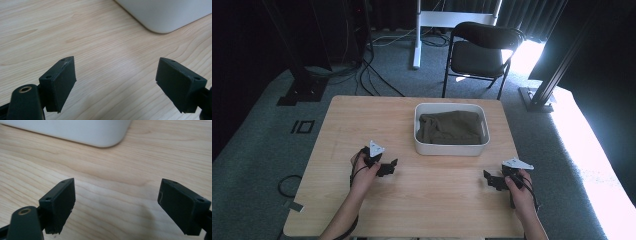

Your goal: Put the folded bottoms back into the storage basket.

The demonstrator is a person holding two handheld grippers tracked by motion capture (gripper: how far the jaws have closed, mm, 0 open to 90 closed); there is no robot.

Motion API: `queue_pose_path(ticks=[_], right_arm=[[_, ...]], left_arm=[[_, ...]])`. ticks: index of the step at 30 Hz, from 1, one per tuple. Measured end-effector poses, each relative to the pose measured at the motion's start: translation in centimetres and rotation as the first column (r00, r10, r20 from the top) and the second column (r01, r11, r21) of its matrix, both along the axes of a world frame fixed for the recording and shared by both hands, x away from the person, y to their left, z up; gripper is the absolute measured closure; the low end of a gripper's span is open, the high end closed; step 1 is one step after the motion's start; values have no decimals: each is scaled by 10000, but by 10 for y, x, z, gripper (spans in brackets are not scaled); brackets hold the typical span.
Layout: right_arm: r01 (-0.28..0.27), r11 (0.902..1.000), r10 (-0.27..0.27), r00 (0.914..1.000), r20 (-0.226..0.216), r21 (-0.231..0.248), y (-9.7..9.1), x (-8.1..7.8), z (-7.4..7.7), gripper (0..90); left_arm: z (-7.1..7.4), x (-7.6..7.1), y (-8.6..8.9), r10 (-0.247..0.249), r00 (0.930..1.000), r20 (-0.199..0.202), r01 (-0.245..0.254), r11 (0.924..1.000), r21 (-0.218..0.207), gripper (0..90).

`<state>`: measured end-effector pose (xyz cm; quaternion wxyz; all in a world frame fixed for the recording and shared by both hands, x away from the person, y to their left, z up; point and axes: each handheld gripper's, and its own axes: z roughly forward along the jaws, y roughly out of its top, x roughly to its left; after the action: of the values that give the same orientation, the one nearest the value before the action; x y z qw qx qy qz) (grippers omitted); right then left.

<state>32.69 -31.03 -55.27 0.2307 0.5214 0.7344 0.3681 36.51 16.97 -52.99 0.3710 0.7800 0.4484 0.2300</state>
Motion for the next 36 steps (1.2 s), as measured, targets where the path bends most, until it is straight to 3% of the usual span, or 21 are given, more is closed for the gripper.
queue_pose_path(ticks=[2,9,15,20,23,25,26,29,36], right_arm=[[106,9999,-106,9999,-34,43,-2,-4,-1,145],[174,9992,-179,9997,-158,-358,-2,-15,-5,145],[321,9983,-332,9992,-230,-493,-2,-19,-9,144],[634,9954,-661,9972,-353,-721,-4,-21,-10,143],[807,9950,-836,9952,-502,-583,-6,-21,-10,142],[808,9952,-837,9951,-531,-545,-7,-21,-11,142],[720,9960,-749,9958,-533,-532,-7,-20,-11,142],[709,9961,-738,9958,-541,-531,-7,-20,-11,141],[712,9960,-740,9958,-538,-532,-7,-20,-11,140]], left_arm=[[-1,-1,7,166,9999,22,-166,9997,179,178],[-11,-9,23,531,9981,-306,-524,9984,220,178],[-14,-17,31,770,9965,-328,-764,9969,198,177],[-19,-22,39,1329,9900,-484,-1288,9886,784,178],[-20,-23,43,1661,9847,-532,-1610,9829,890,178],[-20,-23,43,1661,9847,-532,-1610,9829,890,178],[-21,-23,45,1962,9796,-441,-1906,9757,1077,178],[-24,-22,49,2265,9717,-665,-2220,9726,692,158],[-24,-18,52,2325,9683,-914,-2293,9724,440,148]])
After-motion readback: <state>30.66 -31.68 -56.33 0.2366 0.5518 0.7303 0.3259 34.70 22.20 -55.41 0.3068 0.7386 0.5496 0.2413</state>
